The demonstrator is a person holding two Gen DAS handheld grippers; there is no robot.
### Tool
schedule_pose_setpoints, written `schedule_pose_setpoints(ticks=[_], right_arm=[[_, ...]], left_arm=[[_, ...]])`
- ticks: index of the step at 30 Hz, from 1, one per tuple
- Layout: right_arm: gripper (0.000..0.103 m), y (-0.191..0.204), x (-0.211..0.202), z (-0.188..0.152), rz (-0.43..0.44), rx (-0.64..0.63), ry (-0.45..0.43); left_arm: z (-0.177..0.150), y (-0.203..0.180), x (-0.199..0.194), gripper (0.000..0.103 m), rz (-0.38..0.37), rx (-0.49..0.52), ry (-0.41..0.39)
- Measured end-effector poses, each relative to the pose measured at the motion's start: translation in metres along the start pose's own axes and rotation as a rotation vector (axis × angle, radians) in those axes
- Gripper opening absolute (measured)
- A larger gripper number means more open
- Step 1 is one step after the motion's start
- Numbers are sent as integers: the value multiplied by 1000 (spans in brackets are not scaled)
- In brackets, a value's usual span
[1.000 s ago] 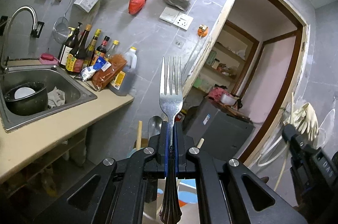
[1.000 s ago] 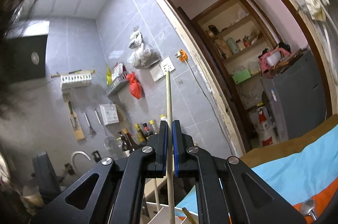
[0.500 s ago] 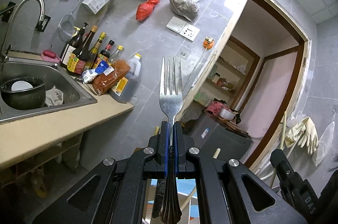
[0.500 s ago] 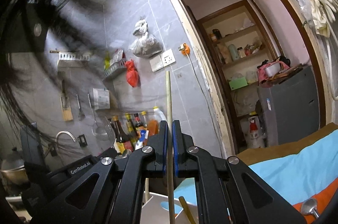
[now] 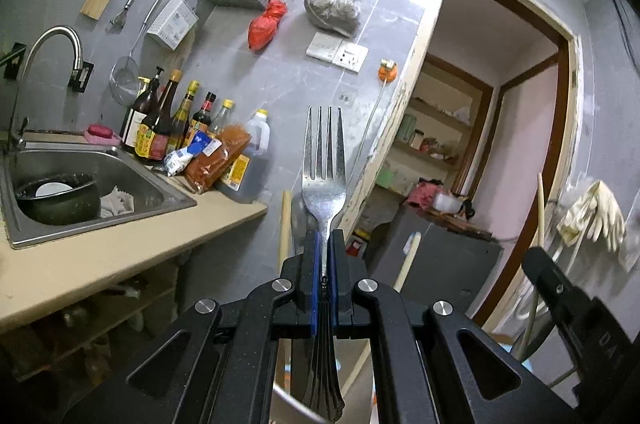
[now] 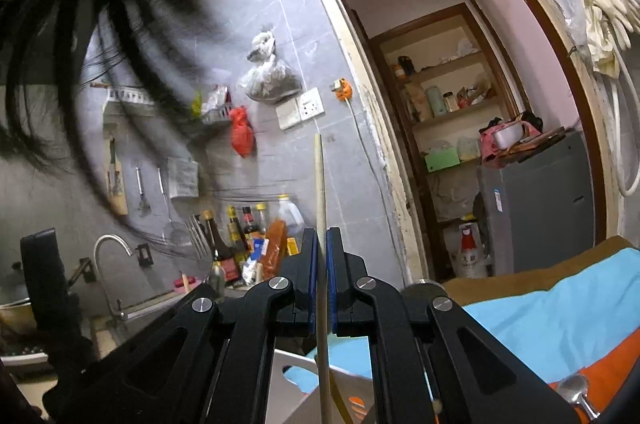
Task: Organize utensils
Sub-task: 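Lift the fork with the left tool while the right tool carries the chopstick to the cup, then open the left tool over the basket while the right tool releases the chopstick into the cup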
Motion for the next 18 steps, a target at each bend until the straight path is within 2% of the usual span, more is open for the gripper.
schedule_pose_setpoints(ticks=[8,18], right_arm=[[3,-2,-4,-6,-11,-16,29],[3,-2,-5,-12,-10,-32,64]], left_arm=[[-12,1,1,2,33,43,20],[-25,-9,1,2,26,105,52]])
Point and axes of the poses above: each gripper's, at about its wrist camera, not at the fingertips, and x roughly the way its jaws point, y to its left, z to its top, the point moved 5 cm from there along x, roughly the way its jaws point, and after that the axes turned 2 degrees about -y, right-handed, at the moved point
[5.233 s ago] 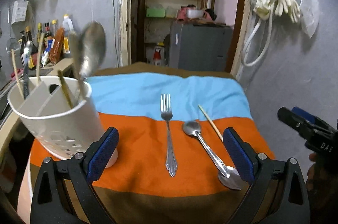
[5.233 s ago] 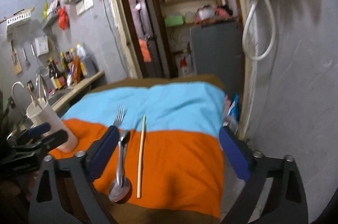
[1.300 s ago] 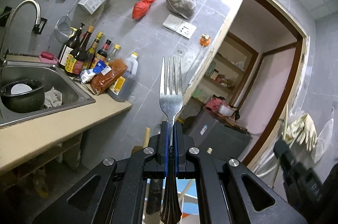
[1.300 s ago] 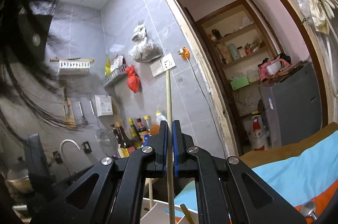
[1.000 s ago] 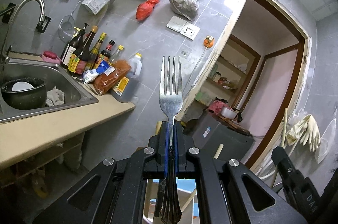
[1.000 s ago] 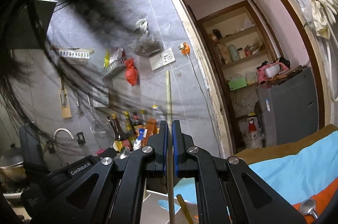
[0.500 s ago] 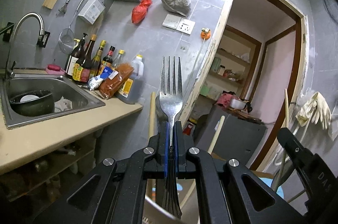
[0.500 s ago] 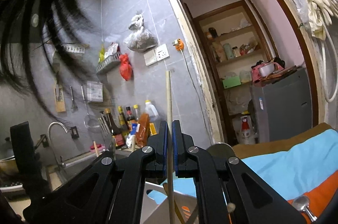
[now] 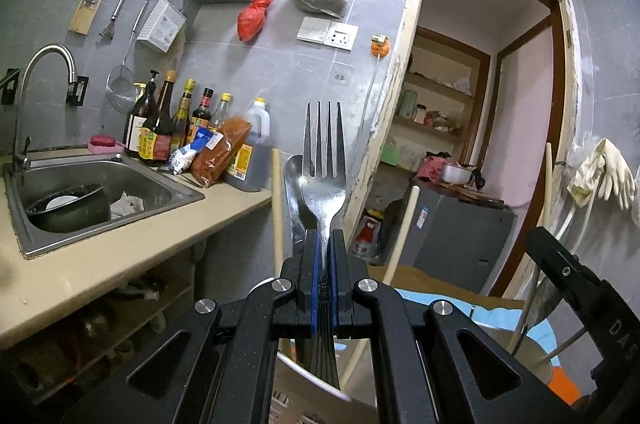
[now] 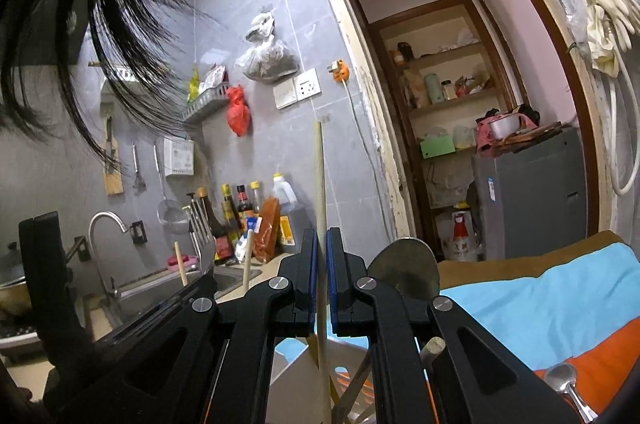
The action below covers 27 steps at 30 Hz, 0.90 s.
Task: Organize utensils
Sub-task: 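Open the left tool over the basket while the right tool releases the chopstick into the cup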
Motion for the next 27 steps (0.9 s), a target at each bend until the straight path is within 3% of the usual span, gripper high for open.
schedule_pose_setpoints(ticks=[11,16,21,27], right_arm=[[8,4,-7,14,27,-22,21],[20,5,-15,33,38,-19,-2],[24,-4,-29,54,21,-13,-16],[48,-33,-51,71,-43,-10,-5]], left_arm=[[18,6,-11,4,-35,-33,41],[34,-4,-19,5,-58,-11,40],[48,-24,-30,21,-87,3,45],[57,-55,-41,43,-125,27,66]])
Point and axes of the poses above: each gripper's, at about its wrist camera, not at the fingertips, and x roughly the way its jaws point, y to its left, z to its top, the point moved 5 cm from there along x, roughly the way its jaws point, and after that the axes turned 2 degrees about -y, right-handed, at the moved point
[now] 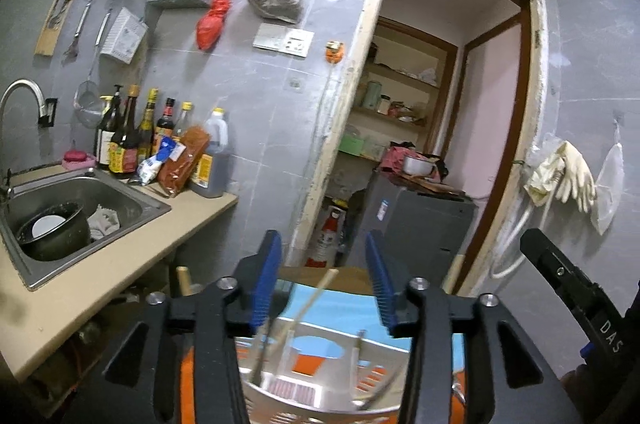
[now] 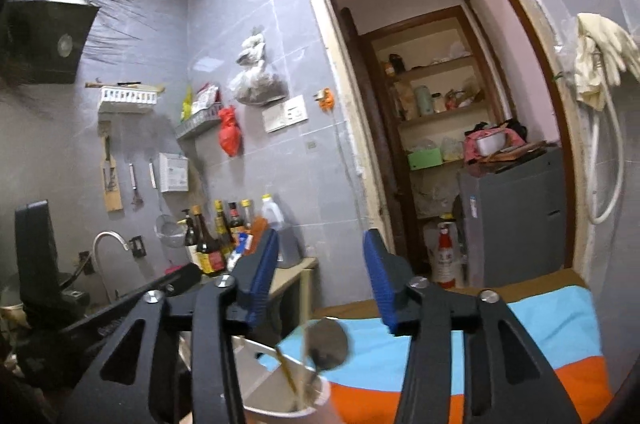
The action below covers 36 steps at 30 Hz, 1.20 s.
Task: Organize utensils
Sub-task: 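Open the left tool over the basket while the right tool releases the chopstick into the cup, then move both tools back over the last silver spoon on the cloth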
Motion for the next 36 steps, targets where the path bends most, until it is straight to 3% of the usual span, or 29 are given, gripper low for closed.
schedule_pose_setpoints(ticks=[3,5,7,8,14,17,27,36], right_arm=[[58,-19,-15,7,-38,-5,8],[62,-33,-24,11,-58,-8,20],[77,-43,-32,14,-73,-13,27],[78,-51,-37,15,-86,-18,34],[88,-82,-59,15,-133,-42,74],[101,-100,-73,10,-152,-48,99],[102,-165,-100,-26,-247,-29,257],[101,-196,-93,-83,-254,18,457]], left_arm=[[1,-19,-2,59,-17,11,15],[0,-33,-4,75,-24,19,22],[-2,-46,-6,85,-30,35,28],[-5,-54,-7,89,-30,48,32],[-26,-97,-12,94,-23,144,59],[-43,-114,-14,94,-36,174,79],[-112,-149,-5,94,-73,178,237],[-166,-147,23,94,-7,171,390]])
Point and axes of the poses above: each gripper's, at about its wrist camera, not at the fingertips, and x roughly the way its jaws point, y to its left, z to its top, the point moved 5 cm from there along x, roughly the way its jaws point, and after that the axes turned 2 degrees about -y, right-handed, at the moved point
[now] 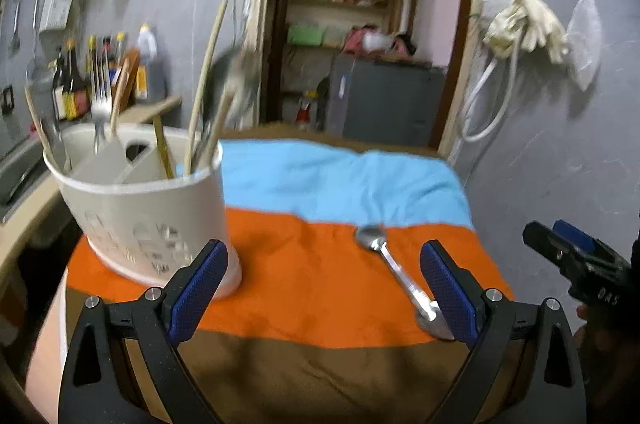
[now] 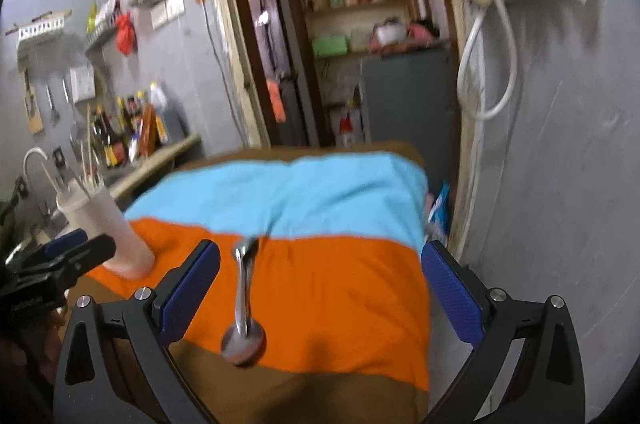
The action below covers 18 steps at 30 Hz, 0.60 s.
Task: Organize utensils
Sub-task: 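Move both tools back over the last silver spoon on the cloth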
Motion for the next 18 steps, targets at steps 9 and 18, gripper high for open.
schedule_pose_setpoints(ticks=[9,18], right_arm=[[70,13,47,-21,116,-33,196],[40,42,81,-37,247,-129,339]], left_arm=[[-17,17,26,94,78,-61,105],[-24,30,32,94,106,-106,138]])
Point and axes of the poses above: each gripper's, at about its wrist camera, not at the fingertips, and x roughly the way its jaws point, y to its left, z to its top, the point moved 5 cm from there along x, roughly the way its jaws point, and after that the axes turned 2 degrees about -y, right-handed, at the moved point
